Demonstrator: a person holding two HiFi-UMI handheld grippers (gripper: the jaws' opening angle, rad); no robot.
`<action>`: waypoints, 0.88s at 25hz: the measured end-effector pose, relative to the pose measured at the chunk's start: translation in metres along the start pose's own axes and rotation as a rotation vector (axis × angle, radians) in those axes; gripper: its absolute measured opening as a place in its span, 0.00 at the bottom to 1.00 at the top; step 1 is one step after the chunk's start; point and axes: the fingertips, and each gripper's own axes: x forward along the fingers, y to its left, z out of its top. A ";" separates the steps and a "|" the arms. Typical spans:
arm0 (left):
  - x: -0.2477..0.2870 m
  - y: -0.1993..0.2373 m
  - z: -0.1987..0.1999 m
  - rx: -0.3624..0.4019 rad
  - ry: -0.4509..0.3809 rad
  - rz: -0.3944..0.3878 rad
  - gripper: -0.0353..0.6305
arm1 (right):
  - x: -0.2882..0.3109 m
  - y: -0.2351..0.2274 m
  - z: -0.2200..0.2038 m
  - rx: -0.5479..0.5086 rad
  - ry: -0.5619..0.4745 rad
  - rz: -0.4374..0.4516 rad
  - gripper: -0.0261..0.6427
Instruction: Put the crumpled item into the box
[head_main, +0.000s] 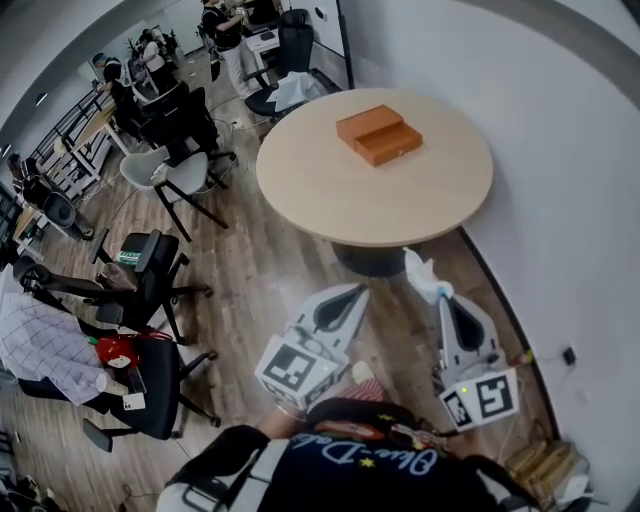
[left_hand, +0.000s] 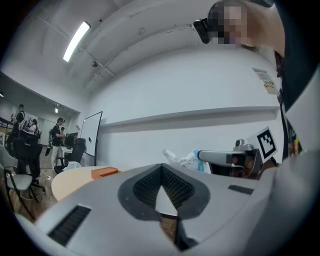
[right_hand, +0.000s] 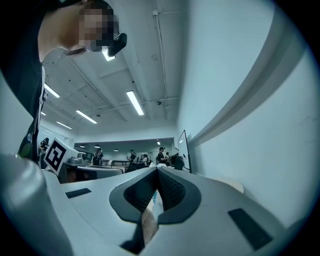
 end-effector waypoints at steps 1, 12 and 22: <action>0.004 0.003 0.001 -0.004 -0.002 -0.001 0.04 | 0.005 -0.004 0.000 -0.001 0.003 0.001 0.04; 0.046 0.052 0.002 -0.026 0.003 0.014 0.04 | 0.054 -0.036 -0.001 -0.013 0.036 -0.013 0.04; 0.084 0.084 -0.001 -0.057 -0.011 0.006 0.04 | 0.095 -0.061 -0.002 -0.026 0.063 -0.001 0.04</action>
